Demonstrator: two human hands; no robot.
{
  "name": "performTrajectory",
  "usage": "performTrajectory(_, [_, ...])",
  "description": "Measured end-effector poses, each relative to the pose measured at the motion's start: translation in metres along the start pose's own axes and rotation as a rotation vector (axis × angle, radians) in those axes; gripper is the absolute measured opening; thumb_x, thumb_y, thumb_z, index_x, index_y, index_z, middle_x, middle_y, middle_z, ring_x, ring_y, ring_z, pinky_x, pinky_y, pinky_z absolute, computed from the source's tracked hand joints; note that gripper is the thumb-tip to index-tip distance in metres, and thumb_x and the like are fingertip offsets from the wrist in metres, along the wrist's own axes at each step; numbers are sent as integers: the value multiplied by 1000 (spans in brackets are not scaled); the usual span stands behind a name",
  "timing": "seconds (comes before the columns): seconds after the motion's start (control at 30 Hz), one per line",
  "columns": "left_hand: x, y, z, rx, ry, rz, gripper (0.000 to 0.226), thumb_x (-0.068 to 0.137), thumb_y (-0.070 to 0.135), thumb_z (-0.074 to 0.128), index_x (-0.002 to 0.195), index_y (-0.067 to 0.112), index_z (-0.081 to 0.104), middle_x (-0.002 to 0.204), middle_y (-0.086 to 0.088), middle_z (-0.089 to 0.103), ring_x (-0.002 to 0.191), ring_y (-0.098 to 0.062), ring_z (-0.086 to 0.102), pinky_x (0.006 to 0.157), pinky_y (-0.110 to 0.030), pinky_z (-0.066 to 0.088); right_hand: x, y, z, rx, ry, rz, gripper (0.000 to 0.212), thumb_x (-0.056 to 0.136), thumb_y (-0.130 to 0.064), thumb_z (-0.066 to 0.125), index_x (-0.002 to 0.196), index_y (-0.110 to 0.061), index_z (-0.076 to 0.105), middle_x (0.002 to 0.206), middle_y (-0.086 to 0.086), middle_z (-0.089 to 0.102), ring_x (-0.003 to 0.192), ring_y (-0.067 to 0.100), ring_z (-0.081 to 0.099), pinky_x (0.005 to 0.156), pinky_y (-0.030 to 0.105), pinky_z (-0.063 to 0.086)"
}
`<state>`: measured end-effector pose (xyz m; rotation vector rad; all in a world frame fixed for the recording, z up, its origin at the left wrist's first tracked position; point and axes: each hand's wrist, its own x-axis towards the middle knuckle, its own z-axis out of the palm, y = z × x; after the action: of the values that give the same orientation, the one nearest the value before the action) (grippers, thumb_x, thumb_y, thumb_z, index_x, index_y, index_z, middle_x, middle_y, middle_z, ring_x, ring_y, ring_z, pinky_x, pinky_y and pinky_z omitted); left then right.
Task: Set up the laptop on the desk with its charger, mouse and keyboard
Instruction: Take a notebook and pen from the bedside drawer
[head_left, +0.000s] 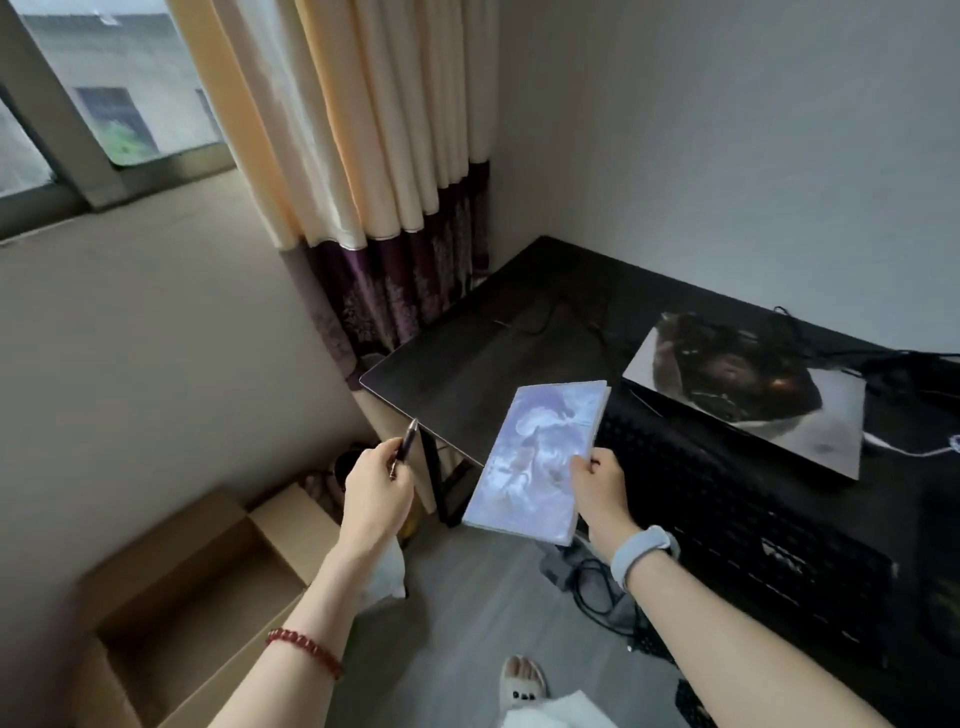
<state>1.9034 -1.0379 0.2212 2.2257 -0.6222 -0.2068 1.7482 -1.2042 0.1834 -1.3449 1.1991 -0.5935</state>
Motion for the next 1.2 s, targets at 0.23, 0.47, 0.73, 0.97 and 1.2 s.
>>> performTrajectory(0.23, [133, 5, 29, 54, -50, -100, 36, 90, 4, 44, 122, 13, 59, 88, -4, 50, 83, -28, 58, 83, -38, 48, 145, -18, 93, 65, -183, 338, 32, 84, -9, 43, 116, -9, 47, 114, 13, 59, 104, 31, 59, 95, 50, 48])
performTrajectory(0.47, [238, -12, 67, 33, -172, -100, 29, 89, 4, 49, 115, 8, 62, 80, 4, 46, 85, -33, 61, 82, -46, 51, 224, -24, 159, 69, -108, 422, 23, 90, -11, 46, 112, -8, 49, 111, 12, 59, 103, 30, 59, 94, 50, 48])
performTrajectory(0.73, [313, -32, 114, -41, -425, -231, 28, 89, 10, 51, 116, 9, 60, 101, -15, 63, 77, -26, 68, 79, -42, 56, 252, -19, 187, -519, -169, 500, 28, 85, -26, 54, 90, 0, 66, 92, 19, 71, 76, 28, 64, 77, 41, 55])
performTrajectory(0.97, [320, -30, 145, -172, -600, -250, 17, 80, 3, 63, 82, 17, 53, 80, -11, 67, 69, -26, 67, 71, -45, 57, 252, -37, 177, -192, -97, 367, 27, 91, -28, 52, 88, -4, 63, 74, 6, 60, 60, 16, 53, 55, 29, 45])
performTrajectory(1.2, [296, -16, 173, -212, -688, -106, 22, 79, 16, 69, 82, 25, 49, 76, 7, 67, 77, -15, 65, 65, -22, 47, 263, -45, 163, 70, -111, 368, 14, 91, -19, 56, 79, -12, 59, 66, 0, 56, 51, 7, 47, 41, 16, 35])
